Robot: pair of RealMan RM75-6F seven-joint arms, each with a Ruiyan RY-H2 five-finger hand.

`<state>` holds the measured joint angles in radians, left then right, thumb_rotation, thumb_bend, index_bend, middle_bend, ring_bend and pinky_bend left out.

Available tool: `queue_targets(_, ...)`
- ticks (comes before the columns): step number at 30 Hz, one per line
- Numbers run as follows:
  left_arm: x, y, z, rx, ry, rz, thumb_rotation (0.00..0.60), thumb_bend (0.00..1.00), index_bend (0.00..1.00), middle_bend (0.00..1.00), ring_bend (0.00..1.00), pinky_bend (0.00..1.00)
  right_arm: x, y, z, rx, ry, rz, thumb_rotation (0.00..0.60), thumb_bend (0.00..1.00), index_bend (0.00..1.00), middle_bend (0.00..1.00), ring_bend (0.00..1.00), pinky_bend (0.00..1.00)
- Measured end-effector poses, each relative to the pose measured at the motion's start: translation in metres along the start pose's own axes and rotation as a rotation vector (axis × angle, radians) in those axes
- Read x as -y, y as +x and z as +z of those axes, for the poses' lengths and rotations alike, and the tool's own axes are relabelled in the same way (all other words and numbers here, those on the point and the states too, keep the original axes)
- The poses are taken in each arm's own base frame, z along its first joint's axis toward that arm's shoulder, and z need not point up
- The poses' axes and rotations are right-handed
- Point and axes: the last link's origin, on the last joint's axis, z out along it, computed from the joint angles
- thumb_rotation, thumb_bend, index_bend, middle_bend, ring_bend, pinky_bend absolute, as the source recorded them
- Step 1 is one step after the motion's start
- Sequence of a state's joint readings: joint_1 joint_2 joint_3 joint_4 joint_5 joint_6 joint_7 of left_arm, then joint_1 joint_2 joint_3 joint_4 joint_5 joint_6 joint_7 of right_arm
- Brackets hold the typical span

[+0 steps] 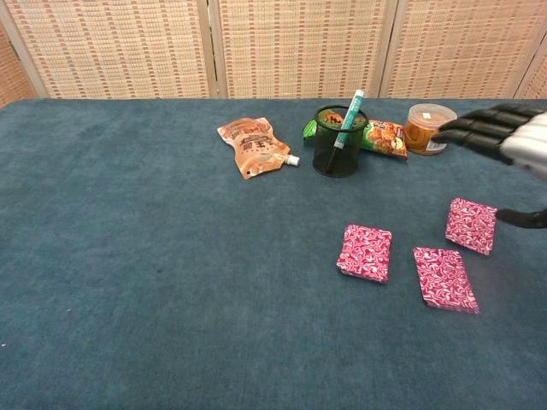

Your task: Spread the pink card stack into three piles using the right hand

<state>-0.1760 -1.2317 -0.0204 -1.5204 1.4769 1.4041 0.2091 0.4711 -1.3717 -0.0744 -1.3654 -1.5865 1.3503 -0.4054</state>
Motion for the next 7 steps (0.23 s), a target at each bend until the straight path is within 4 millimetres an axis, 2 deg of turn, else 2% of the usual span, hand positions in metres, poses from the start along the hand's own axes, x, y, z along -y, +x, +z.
queue_targets(5,-0.001,-0.001,0.0,-0.017,-0.005,-0.005,0.6,0.48,0.0,0.02,0.09,0.18,-0.04,0.008,-0.065,-0.044,-0.286,0.053,0.6,0.21,0.0,0.03,0.0,0.08)
queue_targets(7,-0.002,-0.002,0.002,-0.016,-0.008,-0.002,0.6,0.48,0.0,0.02,0.09,0.18,-0.05,0.009,-0.085,-0.048,-0.353,0.08,0.6,0.21,0.0,0.02,0.0,0.08)
